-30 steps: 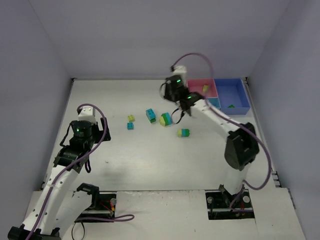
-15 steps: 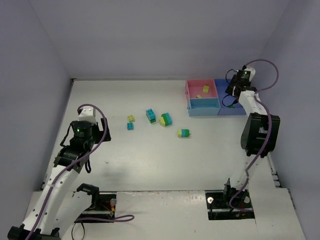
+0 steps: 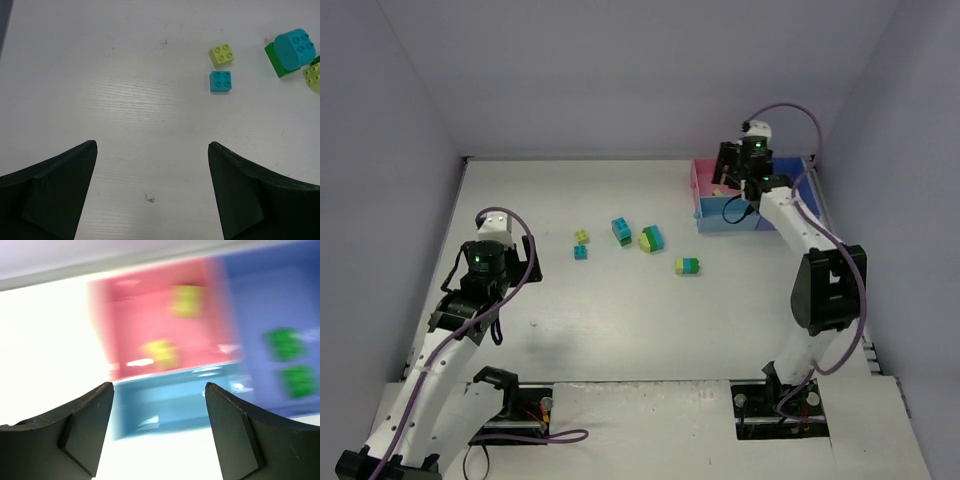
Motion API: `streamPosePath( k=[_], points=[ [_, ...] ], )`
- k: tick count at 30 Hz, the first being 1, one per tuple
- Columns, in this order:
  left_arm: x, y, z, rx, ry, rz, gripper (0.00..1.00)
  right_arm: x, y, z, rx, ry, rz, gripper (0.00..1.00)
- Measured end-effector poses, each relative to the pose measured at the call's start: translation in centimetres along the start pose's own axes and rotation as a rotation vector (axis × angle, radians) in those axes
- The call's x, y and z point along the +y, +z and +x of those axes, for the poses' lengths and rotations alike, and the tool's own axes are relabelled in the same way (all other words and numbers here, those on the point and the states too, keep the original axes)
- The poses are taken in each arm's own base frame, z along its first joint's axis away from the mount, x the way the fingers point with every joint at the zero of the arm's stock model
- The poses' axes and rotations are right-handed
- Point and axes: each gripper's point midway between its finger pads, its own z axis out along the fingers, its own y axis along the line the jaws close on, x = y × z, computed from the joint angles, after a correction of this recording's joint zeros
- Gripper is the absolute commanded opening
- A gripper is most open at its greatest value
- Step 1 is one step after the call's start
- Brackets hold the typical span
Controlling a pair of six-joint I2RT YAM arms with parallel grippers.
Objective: Sort the legos into containers by color
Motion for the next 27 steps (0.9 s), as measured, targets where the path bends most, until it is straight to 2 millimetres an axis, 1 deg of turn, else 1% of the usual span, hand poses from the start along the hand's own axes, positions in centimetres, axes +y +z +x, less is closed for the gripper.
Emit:
streamPosePath(
  k=[2,4,5,7,8,10,12,15,17,20,21,22,23,27],
  points=[
    [0.1,0.1,0.0,0.002,0.001,-0.005,0.85,6.1,-3.3,-0.1,-0.043,-0.018,-0.107,0.7],
    [0.2,0.1,0.1,0.003,0.001,-0.011,0.85,11.9,-6.4,0.6,-0.068,-0.027,-0.22,0.7],
    [0.2,0.1,0.1,0.003,0.002,-0.014,0.85,15.2,-8.0,1.4,-0.072,-0.032,-0.287,0.7],
    [0.3,0.1,0.1,0.003,0.002,-0.02,0.85,20.2,-10.5,3.4,-0.057,-0.045,-0.392,0.7],
    [0.4,0.1,0.1,0.002,0.002,-0.023,0.85,22.2,-11.3,4.8,-0.04,-0.055,-0.426,0.7],
    [0.5,0.1,0.0,0.001,0.002,-0.029,0.85,25.5,-12.5,7.5,-0.008,-0.083,-0.476,0.7],
    [0.6,0.1,0.0,0.0,0.002,-0.038,0.85,28.6,-13.0,10.9,0.033,-0.121,-0.503,0.7],
    [0.9,0.1,0.0,-0.002,0.002,-0.05,0.85,31.8,-12.8,15.9,0.087,-0.169,-0.501,0.7],
    [1.0,0.0,0.0,-0.003,0.002,-0.056,0.85,33.4,-12.5,19.2,0.119,-0.207,-0.489,0.69],
    [1.2,-0.1,-0.1,-0.008,0.001,-0.064,0.85,35.3,-11.5,22.7,0.144,-0.247,-0.468,0.67],
    [1.2,-0.1,-0.1,-0.01,0.001,-0.065,0.85,36.0,-11.0,23.3,0.145,-0.253,-0.463,0.67],
    [1.2,-0.2,-0.1,-0.01,0.001,-0.066,0.85,36.6,-10.8,23.4,0.14,-0.249,-0.461,0.67],
    [1.2,-0.2,-0.1,-0.01,0.001,-0.067,0.85,36.8,-10.2,24.3,0.147,-0.257,-0.449,0.66],
    [1.3,-0.2,-0.1,-0.009,0.001,-0.069,0.85,38.0,-8.5,24.6,0.132,-0.244,-0.424,0.65]
  ],
)
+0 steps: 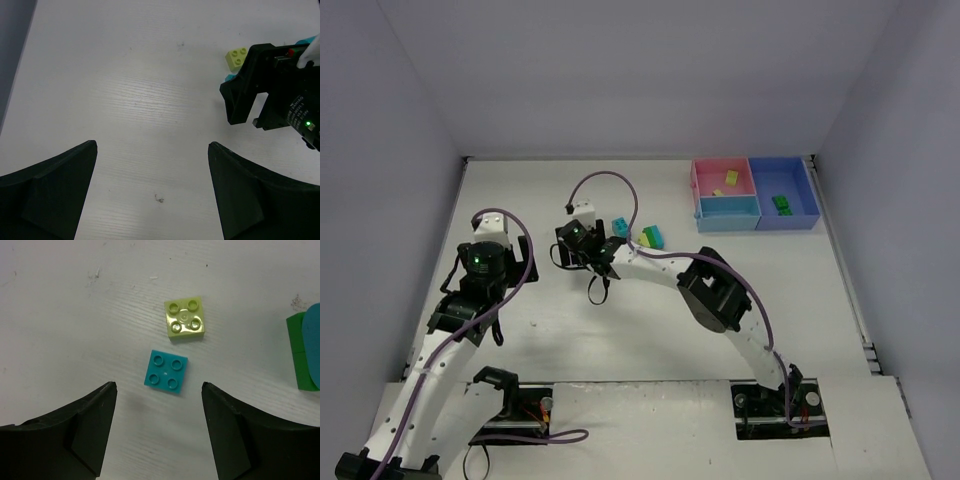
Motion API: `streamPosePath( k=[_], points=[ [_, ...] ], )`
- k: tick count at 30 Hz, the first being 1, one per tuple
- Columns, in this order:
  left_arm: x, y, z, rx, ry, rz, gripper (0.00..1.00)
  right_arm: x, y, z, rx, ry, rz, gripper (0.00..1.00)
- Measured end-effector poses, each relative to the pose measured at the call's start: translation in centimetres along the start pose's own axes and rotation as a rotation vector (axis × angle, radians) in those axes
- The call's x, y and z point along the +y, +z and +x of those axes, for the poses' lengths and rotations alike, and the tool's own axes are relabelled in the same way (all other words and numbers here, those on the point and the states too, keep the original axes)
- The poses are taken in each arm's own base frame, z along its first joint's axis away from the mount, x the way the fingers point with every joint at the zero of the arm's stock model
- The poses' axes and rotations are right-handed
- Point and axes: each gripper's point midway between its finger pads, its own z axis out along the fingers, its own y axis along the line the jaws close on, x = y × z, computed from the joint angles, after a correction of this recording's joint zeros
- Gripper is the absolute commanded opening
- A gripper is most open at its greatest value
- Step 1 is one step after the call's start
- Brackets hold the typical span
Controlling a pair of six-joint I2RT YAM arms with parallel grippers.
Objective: Sort the legos into containers by color
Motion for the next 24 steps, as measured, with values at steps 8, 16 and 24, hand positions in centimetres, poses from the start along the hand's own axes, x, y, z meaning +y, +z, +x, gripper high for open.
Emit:
streamPosePath(
  k=[8,16,24],
  points=[
    [0.1,0.0,0.0,0.0,0.0,-0.003,0.85,0.6,3.2,0.1,-0.014,0.005,0.025,0.51],
    [0.1,0.0,0.0,0.0,0.0,-0.003,0.85,-0.2,4.1,0.9,-0.011,-0.003,0.059,0.08],
    [0.1,0.0,0.0,-0.002,-0.001,-0.003,0.85,-3.7,1.0,0.2,0.015,-0.07,0.079,0.0]
  ],
)
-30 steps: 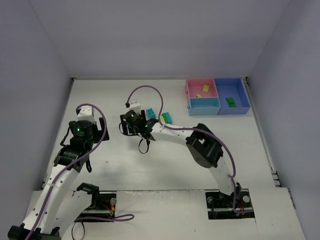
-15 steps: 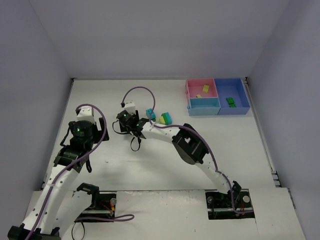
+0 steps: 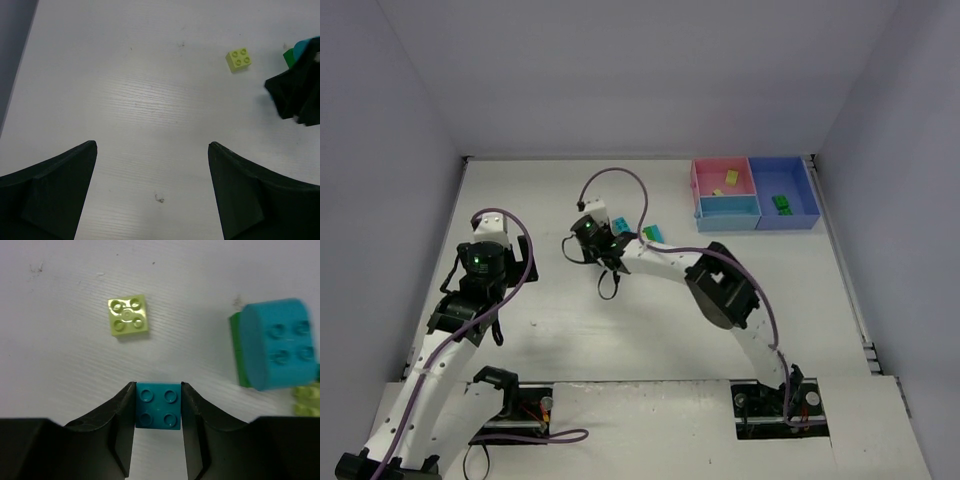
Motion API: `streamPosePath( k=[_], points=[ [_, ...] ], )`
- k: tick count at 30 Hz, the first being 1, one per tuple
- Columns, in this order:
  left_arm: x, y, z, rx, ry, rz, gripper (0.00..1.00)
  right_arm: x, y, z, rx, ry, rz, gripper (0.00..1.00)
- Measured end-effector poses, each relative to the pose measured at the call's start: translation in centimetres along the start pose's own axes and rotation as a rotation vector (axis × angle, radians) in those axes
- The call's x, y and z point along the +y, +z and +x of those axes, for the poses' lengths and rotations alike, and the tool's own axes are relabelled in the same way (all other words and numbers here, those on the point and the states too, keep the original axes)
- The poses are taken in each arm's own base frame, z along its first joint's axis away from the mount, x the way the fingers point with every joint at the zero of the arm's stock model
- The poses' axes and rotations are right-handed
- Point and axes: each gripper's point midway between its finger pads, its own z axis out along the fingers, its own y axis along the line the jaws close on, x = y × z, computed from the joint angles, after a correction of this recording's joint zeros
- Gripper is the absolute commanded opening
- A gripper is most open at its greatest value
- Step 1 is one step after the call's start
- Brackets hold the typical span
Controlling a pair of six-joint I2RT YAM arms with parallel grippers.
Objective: Sort the legos into containers by color
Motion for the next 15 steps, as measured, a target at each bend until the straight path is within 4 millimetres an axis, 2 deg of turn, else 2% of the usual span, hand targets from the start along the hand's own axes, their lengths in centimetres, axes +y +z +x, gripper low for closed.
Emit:
streamPosePath(
  k=[2,5,7,9,10,12,15],
  points=[
    [0.0,0.0,0.0,0.0,0.0,0.0,0.85,-2.4,-2.0,-1.8,-0.01,-0.005,-0.003,0.0],
    [0.0,0.0,0.0,0.0,0.0,0.0,0.85,-7.4,-5.5,-7.1,-0.088,0.027,-0.005,0.0],
    [0.0,0.0,0.0,0.0,0.0,0.001,0.85,-11.9,-7.7,-10.8,-0.161,0.06,0.016,0.0],
    [0.0,0.0,0.0,0.0,0.0,0.001,0.85,-16.9,-9.6,-13.7,-0.23,0.089,0.056,0.0],
    [0.0,0.0,0.0,0.0,0.0,0.001,0.85,-19.5,-10.3,-14.5,-0.255,0.104,0.087,0.0],
    [0.0,0.0,0.0,0.0,0.0,0.001,0.85,-24.9,-11.0,-14.8,-0.272,0.127,0.16,0.0],
    [0.0,0.0,0.0,0.0,0.0,0.003,0.85,-30.6,-10.2,-12.7,-0.222,0.143,0.24,0.03]
  ],
)
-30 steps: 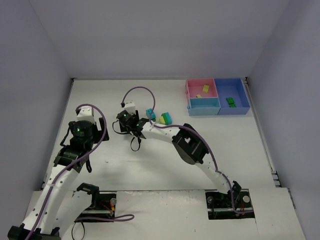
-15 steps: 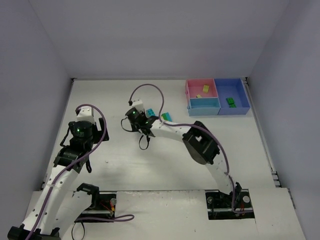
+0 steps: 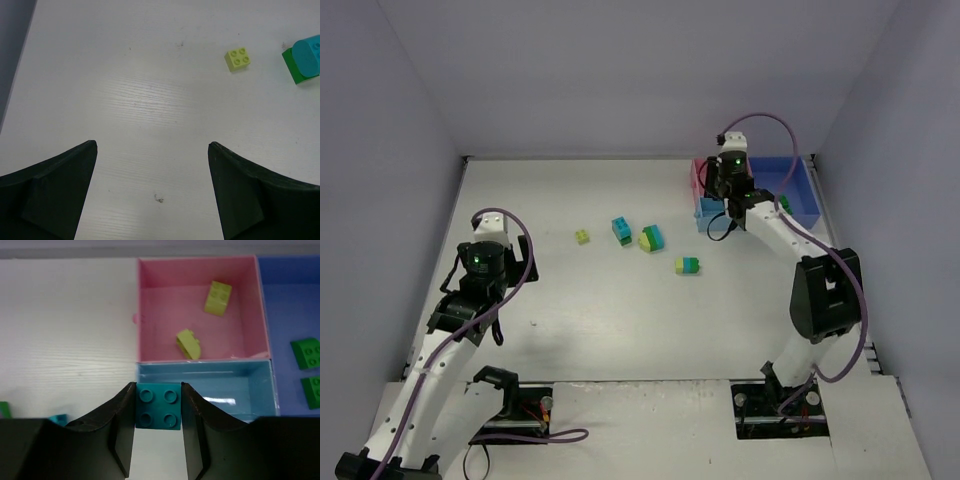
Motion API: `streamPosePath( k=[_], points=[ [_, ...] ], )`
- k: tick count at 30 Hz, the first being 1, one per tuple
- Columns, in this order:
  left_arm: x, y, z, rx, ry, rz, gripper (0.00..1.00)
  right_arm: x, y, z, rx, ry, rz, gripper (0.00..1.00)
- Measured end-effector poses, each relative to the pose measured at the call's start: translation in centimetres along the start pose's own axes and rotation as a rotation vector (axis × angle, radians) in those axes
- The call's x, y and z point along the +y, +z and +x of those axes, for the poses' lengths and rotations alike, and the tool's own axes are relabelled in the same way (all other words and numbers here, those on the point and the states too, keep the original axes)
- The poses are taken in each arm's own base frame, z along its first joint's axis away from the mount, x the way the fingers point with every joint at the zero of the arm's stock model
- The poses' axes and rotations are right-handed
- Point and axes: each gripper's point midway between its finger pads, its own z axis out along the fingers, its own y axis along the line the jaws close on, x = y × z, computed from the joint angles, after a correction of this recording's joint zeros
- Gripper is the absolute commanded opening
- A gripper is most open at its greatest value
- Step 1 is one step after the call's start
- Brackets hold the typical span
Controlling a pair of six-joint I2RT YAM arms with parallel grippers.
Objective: Sort the legos into containers by color
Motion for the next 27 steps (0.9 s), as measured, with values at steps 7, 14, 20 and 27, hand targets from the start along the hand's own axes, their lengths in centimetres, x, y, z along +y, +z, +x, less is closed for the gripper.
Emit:
streamPosePath(
  k=[7,14,20,27],
  points=[
    [-0.1,0.1,0.1,0.005,0.002,0.002,0.85,-6.5,3.4,5.4,0.145,0.02,0.08,0.11],
    [-0.1,0.1,0.1,0.005,0.002,0.002,0.85,-6.9,4.1,7.0,0.185,0.034,0.069,0.47],
    [-0.1,0.1,0.1,0.006,0.002,0.002,0.85,-6.6,4.3,7.3,0.196,0.031,0.053,0.62],
    [-0.1,0.1,0.2,0.008,0.003,0.005,0.85,-2.5,3.6,6.9,0.188,-0.06,-0.03,0.67]
  ],
)
